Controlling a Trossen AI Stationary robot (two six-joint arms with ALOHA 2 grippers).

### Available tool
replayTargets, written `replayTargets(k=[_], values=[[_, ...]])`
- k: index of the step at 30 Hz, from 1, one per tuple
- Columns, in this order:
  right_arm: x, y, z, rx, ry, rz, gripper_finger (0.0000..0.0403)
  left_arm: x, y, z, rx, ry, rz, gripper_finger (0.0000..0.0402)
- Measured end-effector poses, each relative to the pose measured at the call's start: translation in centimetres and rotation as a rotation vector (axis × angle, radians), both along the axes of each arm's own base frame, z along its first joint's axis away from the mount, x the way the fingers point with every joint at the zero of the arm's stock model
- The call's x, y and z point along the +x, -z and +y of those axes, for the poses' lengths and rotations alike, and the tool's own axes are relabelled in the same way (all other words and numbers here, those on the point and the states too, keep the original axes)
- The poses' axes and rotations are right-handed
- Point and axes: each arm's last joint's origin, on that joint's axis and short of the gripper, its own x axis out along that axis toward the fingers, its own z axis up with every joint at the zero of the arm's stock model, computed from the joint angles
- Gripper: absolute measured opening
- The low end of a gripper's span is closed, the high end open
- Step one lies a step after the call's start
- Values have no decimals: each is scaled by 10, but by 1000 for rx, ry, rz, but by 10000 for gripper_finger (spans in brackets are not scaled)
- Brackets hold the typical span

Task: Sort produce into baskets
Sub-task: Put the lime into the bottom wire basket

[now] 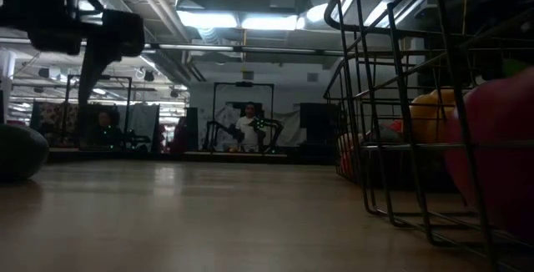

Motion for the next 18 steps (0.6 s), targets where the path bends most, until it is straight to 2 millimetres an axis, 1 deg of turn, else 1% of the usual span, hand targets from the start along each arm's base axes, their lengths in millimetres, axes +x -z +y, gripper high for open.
replayTargets(k=[4,12,16,18], values=[[0,0,0,0,0,0,214,-4,15,-3,-26,-4,-1,383],[0,0,0,0,0,0,214,-9,36,-5,-48,-8,-31,382],[0,0,0,0,0,0,214,-12,44,-3,-32,47,-39,382],[0,0,0,0,0,0,214,-13,44,-3,-19,87,-40,382]])
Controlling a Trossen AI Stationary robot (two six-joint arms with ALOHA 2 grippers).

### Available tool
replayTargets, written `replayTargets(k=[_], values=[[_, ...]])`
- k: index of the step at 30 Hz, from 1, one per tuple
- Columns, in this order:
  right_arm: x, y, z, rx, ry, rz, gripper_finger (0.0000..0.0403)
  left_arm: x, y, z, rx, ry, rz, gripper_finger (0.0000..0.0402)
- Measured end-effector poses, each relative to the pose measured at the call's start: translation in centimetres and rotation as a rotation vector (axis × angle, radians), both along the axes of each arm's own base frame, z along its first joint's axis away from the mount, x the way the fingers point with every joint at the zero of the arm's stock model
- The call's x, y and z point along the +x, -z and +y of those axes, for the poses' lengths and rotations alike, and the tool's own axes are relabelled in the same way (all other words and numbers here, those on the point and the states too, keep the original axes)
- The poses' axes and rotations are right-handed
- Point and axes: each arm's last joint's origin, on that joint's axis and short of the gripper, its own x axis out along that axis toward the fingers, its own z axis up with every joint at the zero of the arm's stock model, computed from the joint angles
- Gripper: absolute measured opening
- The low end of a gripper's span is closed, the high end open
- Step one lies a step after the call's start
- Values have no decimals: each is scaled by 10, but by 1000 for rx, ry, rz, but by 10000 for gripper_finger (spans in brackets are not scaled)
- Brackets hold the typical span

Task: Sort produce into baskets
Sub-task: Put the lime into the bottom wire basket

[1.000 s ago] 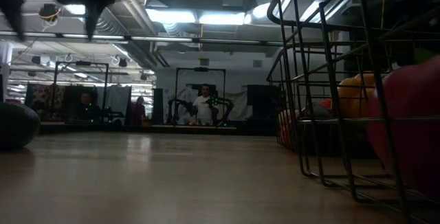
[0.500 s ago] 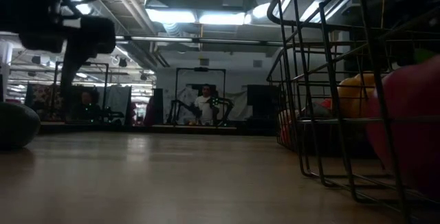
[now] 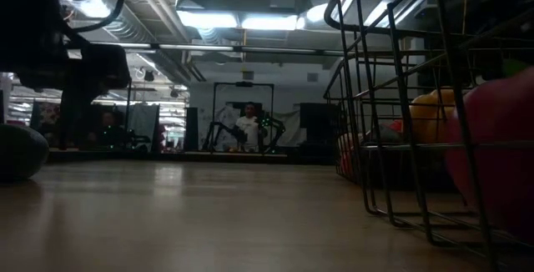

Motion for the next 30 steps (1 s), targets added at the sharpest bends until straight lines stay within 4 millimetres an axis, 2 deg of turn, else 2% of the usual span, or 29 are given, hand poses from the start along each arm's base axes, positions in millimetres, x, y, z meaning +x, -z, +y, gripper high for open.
replayTargets(k=[9,19,30], values=[[0,0,0,0,0,0,214,0,0,1,37,39,-14,380],[0,0,0,0,0,0,214,0,0,1,37,27,-13,329],[0,0,0,0,0,0,214,2,0,0,32,40,-30,291]])
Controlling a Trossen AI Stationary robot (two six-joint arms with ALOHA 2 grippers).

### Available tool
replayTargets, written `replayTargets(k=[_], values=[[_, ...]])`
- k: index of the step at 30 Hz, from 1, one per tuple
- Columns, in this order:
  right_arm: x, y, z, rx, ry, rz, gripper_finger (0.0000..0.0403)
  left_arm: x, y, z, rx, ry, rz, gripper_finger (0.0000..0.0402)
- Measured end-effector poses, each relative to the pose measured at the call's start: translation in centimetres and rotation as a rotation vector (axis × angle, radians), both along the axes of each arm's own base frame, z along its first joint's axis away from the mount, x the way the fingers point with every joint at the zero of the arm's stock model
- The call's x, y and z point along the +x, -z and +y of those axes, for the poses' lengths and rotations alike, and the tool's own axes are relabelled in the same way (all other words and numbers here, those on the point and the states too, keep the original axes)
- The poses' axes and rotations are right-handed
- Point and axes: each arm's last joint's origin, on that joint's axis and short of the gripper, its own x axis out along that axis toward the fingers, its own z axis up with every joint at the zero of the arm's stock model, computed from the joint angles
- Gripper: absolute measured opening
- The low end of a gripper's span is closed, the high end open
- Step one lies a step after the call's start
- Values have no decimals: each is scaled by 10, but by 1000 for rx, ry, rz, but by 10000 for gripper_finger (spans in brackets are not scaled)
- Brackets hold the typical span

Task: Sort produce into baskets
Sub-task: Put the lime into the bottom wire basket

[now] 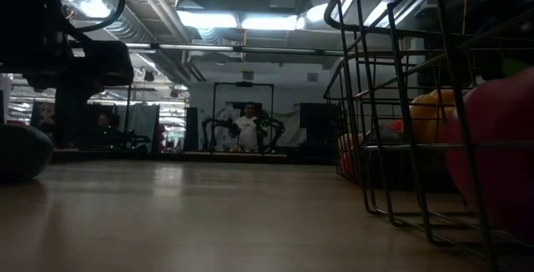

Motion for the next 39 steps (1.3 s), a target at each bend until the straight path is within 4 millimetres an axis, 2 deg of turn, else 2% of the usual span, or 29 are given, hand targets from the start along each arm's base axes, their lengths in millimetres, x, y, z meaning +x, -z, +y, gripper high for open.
replayTargets(k=[13,20,31,39], values=[[0,0,0,0,0,0,214,1,0,0,1,25,-8,246],[0,0,0,0,0,0,214,8,-2,-1,57,130,-110,224],[0,0,0,0,0,0,214,37,-16,-5,308,206,-491,220],[0,0,0,0,0,0,214,61,-43,-11,547,311,-838,219]])
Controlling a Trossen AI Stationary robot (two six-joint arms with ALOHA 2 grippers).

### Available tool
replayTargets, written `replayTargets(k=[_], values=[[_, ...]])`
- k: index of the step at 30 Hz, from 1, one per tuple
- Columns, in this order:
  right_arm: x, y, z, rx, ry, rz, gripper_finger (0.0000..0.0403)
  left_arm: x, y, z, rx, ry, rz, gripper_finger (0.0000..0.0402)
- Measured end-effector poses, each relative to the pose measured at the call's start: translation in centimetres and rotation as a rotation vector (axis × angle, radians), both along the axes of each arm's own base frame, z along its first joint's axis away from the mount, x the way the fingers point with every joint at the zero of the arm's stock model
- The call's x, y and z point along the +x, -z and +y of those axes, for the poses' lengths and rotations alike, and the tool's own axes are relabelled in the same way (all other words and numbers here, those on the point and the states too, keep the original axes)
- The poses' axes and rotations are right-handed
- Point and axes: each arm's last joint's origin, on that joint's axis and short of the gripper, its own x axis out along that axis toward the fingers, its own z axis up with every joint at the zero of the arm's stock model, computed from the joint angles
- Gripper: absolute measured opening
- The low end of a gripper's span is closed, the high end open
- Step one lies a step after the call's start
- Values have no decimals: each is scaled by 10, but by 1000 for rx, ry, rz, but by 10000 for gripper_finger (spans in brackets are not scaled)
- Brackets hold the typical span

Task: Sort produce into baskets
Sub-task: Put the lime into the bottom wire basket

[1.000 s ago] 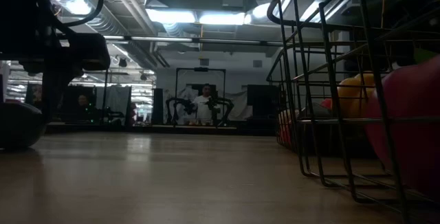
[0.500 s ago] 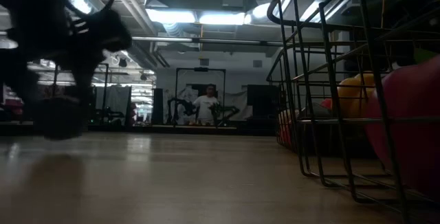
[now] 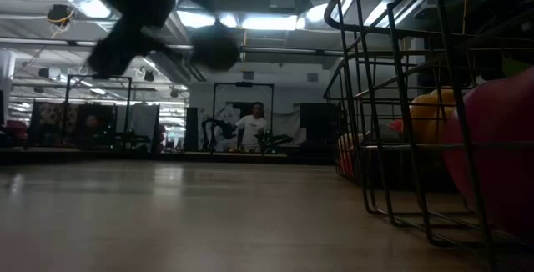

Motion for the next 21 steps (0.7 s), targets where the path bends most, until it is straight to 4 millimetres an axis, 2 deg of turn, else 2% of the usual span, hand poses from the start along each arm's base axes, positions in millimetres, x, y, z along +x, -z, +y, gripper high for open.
replayTargets(k=[4,9,16,21], values=[[0,0,0,0,0,0,214,8,-18,-2,139,38,-155,219],[0,0,0,0,0,0,214,24,-40,-8,314,79,-232,219],[0,0,0,0,0,0,214,72,-60,-30,510,137,-250,219],[0,0,0,0,0,0,214,116,-62,-50,615,202,-244,219]])
